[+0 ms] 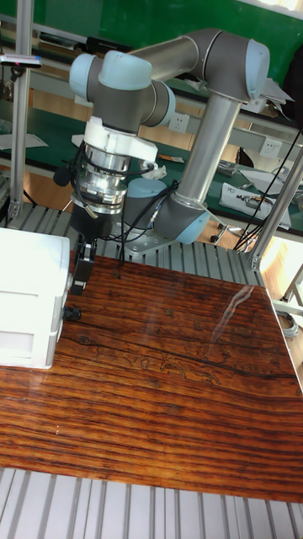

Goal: Grasp the handle and open the drawer

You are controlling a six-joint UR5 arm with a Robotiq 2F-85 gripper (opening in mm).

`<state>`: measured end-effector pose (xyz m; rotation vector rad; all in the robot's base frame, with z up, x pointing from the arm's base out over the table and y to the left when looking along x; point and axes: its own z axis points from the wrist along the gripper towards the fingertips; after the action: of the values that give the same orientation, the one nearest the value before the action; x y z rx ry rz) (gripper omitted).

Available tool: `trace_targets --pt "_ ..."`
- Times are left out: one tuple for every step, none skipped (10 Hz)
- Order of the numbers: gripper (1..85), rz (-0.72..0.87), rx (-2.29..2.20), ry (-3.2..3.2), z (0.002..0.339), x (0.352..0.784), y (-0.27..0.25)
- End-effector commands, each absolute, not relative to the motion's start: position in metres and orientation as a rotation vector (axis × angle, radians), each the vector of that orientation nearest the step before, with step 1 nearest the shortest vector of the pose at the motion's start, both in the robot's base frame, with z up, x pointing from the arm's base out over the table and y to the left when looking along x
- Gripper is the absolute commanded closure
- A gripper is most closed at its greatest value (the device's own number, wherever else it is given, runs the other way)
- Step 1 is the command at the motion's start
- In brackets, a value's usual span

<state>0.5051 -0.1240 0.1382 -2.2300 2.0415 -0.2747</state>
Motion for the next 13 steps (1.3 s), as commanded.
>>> trace_targets --pt "53.0 -0.281 -2.212 2.03 0.1412 0.5099 -0.1225" --pt "54.0 -0.283 -2.209 2.028 0.142 0.5112 -0.1224" --pt "54.7 -0.286 -2.205 2.025 0.1428 0.5126 -0.1225" --pt "56.7 -0.29 -2.196 2.029 0.1433 0.5137 -0.123" --pt "59.3 -0.294 -2.185 2.031 0.1441 0.5153 -0.123" --pt "59.3 -0.291 -2.184 2.03 0.144 0.5159 -0.1223" --pt "59.3 -0.287 -2.185 2.032 0.1435 0.5154 -0.1228" --pt "57.7 -0.279 -2.184 2.035 0.1426 0.5145 -0.1226" --pt "57.0 -0.278 -2.185 2.033 0.1422 0.5147 -0.1222" --pt "57.0 -0.277 -2.182 2.036 0.1419 0.5148 -0.1222" --pt "57.0 -0.277 -2.179 2.039 0.1414 0.515 -0.1222" --pt "57.0 -0.277 -2.179 2.039 0.1413 0.5153 -0.1221" --pt "57.0 -0.277 -2.177 2.041 0.141 0.5157 -0.1218"
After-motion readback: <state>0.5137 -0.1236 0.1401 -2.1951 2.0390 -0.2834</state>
